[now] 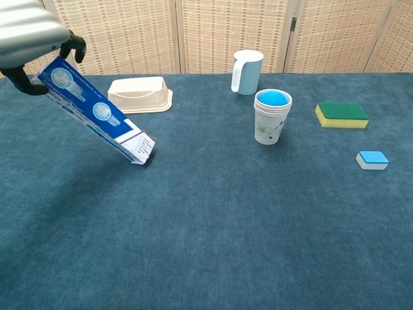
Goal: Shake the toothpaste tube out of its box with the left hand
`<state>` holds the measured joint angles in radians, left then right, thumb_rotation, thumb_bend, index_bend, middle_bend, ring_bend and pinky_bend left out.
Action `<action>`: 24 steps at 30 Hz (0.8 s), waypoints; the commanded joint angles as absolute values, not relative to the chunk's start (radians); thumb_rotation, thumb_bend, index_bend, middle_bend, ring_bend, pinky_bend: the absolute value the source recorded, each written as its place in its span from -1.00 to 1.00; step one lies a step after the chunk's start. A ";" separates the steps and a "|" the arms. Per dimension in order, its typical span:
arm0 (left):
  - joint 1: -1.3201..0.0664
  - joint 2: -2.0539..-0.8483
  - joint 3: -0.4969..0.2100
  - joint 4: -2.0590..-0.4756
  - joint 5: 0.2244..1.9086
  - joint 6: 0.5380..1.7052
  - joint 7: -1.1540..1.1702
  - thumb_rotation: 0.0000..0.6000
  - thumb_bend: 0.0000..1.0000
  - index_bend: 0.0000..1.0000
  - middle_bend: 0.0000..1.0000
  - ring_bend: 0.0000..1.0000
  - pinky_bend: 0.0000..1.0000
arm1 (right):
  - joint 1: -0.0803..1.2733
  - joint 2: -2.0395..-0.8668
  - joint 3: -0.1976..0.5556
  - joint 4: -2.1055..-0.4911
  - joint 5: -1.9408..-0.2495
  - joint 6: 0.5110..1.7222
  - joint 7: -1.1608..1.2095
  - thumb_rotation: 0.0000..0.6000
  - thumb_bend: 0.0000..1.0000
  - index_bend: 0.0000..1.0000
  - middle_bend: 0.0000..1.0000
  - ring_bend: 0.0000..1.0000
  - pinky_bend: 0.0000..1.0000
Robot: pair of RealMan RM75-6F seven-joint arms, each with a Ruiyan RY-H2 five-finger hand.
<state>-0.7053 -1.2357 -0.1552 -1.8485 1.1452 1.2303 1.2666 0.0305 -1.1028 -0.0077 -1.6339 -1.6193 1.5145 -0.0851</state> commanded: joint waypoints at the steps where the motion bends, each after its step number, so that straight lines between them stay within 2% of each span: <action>1: -0.736 -1.208 -0.149 -1.874 1.140 1.247 1.365 1.00 -0.50 -0.30 -0.03 0.15 0.01 | 0.029 -1.102 -0.009 -1.633 -1.622 1.517 -0.082 1.00 -0.63 -1.00 -1.00 -1.00 -1.00; 14: -0.792 -1.107 -0.124 -1.849 1.287 1.194 1.339 1.00 -0.50 -0.31 -0.03 0.14 -0.01 | 0.029 -1.103 -0.009 -1.633 -1.622 1.517 -0.085 1.00 -0.63 -1.00 -1.00 -1.00 -1.00; 24: -0.830 -1.020 -0.154 -1.904 1.294 1.138 1.287 1.00 -0.50 -0.39 -0.07 0.04 -0.13 | 0.030 -1.105 -0.009 -1.634 -1.621 1.515 -0.091 1.00 -0.63 -1.00 -1.00 -1.00 -1.00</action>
